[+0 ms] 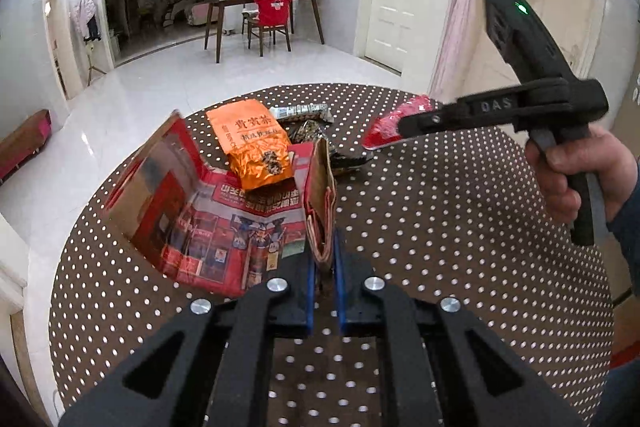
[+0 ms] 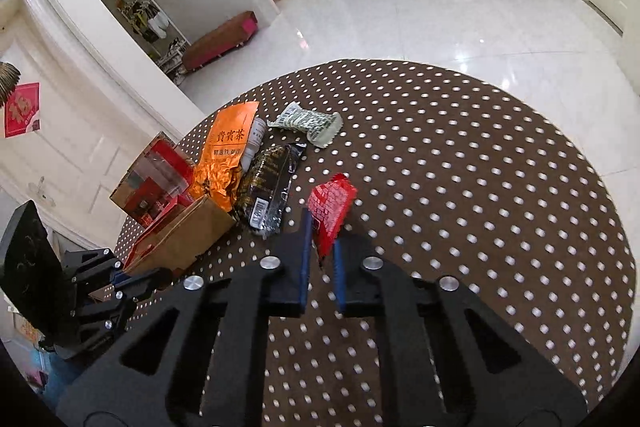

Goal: Collect trash
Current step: 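Lift the box with the left tool while the right tool lifts the red packet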

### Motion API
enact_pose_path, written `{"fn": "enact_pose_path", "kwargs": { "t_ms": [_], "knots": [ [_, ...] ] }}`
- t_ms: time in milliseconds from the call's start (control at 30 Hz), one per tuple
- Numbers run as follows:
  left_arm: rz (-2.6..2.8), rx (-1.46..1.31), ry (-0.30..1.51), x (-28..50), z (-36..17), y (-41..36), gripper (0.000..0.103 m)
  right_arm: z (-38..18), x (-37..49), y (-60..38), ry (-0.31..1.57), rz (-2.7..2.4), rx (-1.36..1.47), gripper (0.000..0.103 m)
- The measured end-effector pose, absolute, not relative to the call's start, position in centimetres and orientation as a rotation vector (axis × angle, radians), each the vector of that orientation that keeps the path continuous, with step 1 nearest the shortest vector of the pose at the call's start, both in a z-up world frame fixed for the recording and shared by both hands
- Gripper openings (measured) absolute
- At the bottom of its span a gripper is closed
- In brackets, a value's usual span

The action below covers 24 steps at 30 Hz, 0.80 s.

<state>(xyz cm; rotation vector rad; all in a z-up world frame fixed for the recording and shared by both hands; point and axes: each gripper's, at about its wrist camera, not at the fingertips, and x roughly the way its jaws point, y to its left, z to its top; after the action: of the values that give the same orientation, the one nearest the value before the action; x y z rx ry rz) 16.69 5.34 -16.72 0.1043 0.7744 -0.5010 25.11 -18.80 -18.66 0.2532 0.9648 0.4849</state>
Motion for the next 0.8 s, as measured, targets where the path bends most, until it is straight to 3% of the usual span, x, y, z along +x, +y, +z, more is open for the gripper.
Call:
{"fn": "enact_pose_path", "kwargs": {
  "t_ms": [733,767,800],
  "knots": [
    [-0.489,-0.045,0.665,12.3,-10.5,2.6,0.006,-14.3,19.4,-27.2,0.887,0.423,0.299,0.007],
    [-0.489,-0.050,0.663,12.2,-10.4,2.4,0.006,-14.7,19.5,-26.9,0.904,0.417,0.272,0.021],
    [-0.491,-0.054,0.661,12.1,-10.3,2.2,0.006,-14.8,19.5,-26.7,0.910,0.411,0.252,0.062]
  ]
}}
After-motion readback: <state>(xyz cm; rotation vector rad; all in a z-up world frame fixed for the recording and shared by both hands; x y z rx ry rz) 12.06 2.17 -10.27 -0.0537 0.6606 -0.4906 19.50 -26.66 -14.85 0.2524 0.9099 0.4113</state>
